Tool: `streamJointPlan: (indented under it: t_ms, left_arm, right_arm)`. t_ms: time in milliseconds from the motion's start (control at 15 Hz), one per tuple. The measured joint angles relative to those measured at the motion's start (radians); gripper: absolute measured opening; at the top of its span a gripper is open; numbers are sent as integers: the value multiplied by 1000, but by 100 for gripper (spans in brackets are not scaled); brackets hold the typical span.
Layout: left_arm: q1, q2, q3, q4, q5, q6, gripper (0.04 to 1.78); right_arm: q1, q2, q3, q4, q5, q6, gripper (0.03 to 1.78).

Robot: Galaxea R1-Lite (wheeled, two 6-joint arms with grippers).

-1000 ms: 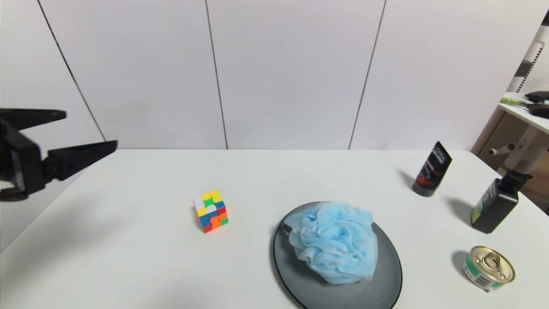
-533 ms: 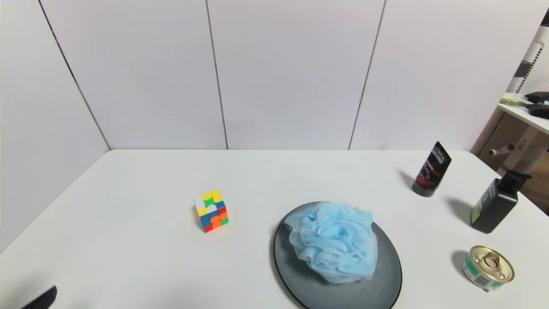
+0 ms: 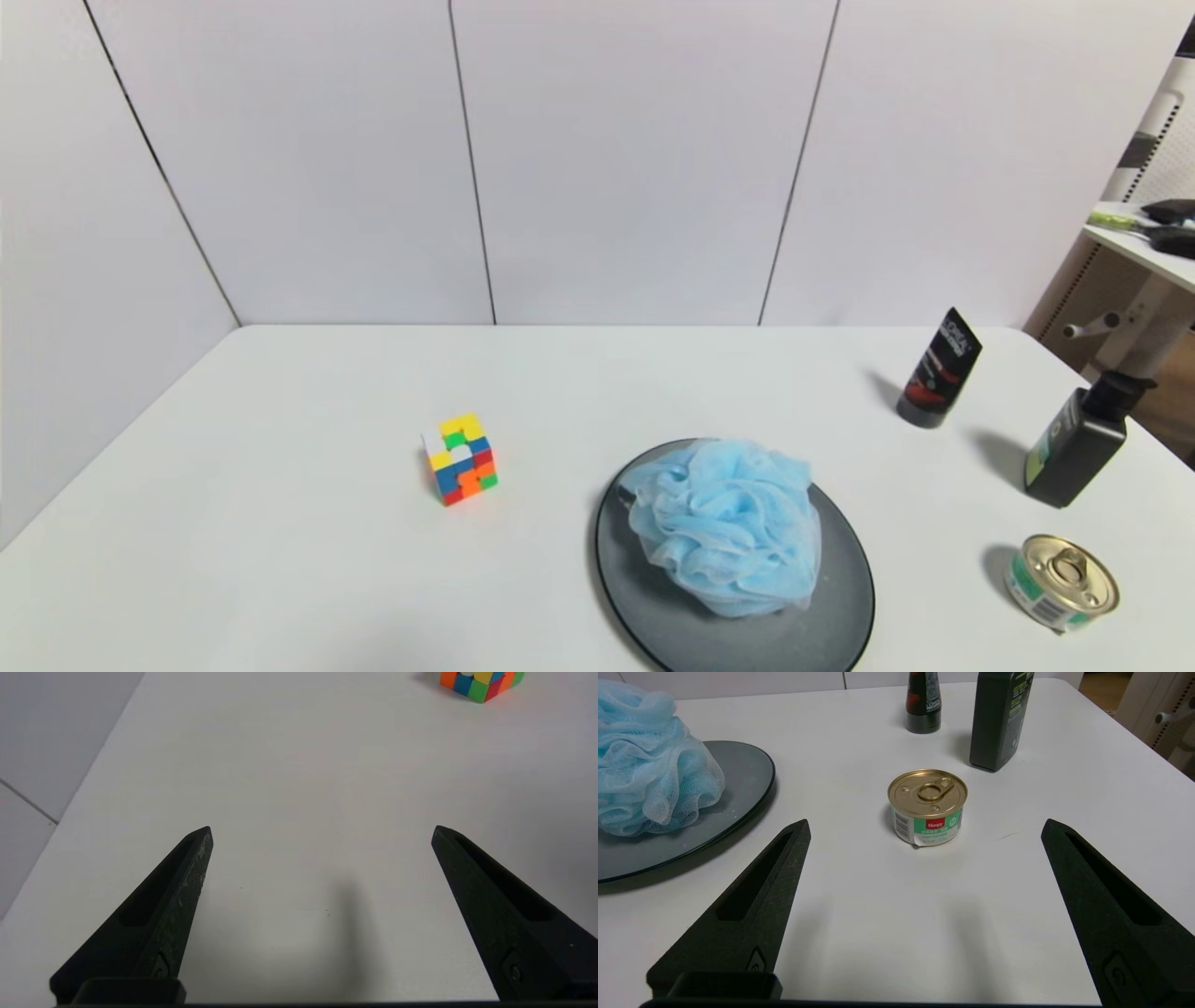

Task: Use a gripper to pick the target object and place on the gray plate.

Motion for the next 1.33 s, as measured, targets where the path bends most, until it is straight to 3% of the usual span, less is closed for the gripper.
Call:
streamJointPlan:
  t_ms: [400, 1333]
  left_arm:
    - [-7, -124, 71, -63, 1, -161, 169]
    - [-6, -133, 74, -64, 2, -162, 169]
  right_arm:
    - [0, 0, 0, 0, -1, 0, 171]
    - [0, 0, 0, 0, 0, 0, 171]
